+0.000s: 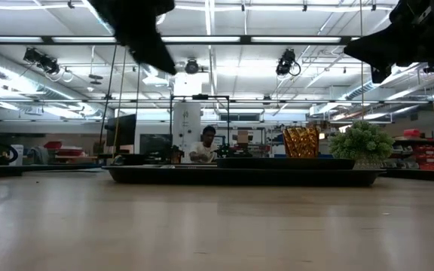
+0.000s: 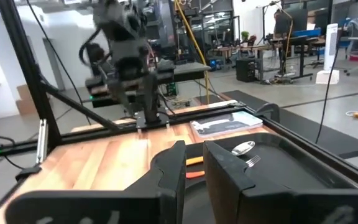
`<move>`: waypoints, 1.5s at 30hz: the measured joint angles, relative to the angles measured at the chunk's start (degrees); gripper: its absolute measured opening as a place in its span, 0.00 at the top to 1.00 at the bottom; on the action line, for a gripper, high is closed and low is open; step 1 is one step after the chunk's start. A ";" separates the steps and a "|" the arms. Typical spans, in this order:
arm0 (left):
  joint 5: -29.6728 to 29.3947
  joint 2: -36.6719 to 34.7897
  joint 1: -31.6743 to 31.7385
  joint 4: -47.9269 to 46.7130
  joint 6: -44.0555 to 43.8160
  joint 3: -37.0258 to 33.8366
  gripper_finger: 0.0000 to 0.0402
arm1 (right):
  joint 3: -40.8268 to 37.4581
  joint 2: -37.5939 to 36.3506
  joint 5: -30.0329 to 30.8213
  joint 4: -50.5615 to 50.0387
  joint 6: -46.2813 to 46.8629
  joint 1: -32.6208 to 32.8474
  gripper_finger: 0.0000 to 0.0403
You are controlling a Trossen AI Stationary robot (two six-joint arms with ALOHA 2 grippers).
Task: Pick and place plate/cup/fork/spoon on tray
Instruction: Return to Home Position
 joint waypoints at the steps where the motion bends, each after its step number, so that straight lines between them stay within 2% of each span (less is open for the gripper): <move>1: -0.24 -0.67 -0.87 0.29 -0.02 -1.54 0.60 | 0.00 0.00 0.12 0.21 0.54 0.00 0.84; 5: -1.05 -6.05 -2.64 4.22 -0.24 -8.14 0.60 | -0.09 0.00 2.01 0.24 2.13 0.00 0.84; 11: -1.06 -18.02 -1.69 9.31 -0.50 -17.12 0.60 | -3.87 -0.01 4.95 5.63 2.66 -0.04 0.84; 26: -1.01 -42.75 -1.37 23.41 -2.40 -35.24 0.60 | -7.80 -0.17 6.02 9.26 6.65 -0.68 0.84; 34: -0.87 -53.62 -1.45 26.61 -2.93 -42.34 0.60 | -7.78 -0.17 13.67 8.50 9.08 -0.68 0.84; 38: 2.35 -57.38 -1.48 29.33 -2.94 -45.50 0.60 | -7.78 -0.17 13.18 8.17 9.06 -0.68 0.84; 45: 8.51 -63.76 -1.50 27.74 -2.65 -48.39 0.60 | -7.78 -0.17 13.05 8.30 8.95 -0.68 0.84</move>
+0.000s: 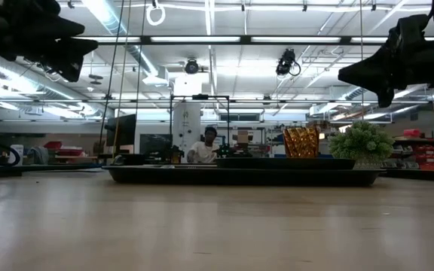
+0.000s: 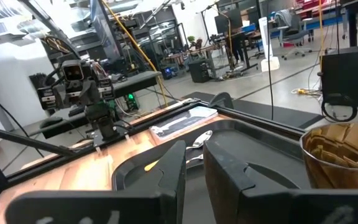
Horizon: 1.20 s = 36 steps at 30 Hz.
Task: Pick and place plate/cup/fork/spoon on tray
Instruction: Return to Home Position
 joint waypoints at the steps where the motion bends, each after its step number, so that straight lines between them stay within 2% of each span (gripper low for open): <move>1: 0.21 -0.94 -0.01 -0.60 0.43 -0.08 0.60 | 0.00 0.00 0.01 0.00 0.00 0.00 0.84; 5: -0.17 -4.30 0.02 -1.81 2.75 -0.13 0.60 | 0.00 0.00 0.00 0.00 -0.02 0.00 0.84; 10: -5.44 -5.29 0.02 -1.59 1.86 -0.12 0.60 | 0.00 0.00 -0.02 0.01 -0.01 0.00 0.84; 16: -5.54 -5.17 0.02 -1.62 -3.79 -0.14 0.60 | 0.00 0.00 -0.04 0.02 -0.02 0.00 0.84; 36: -5.58 -5.17 0.02 -1.62 -3.86 -0.12 0.60 | 0.00 0.00 -0.07 0.02 -0.02 0.00 0.84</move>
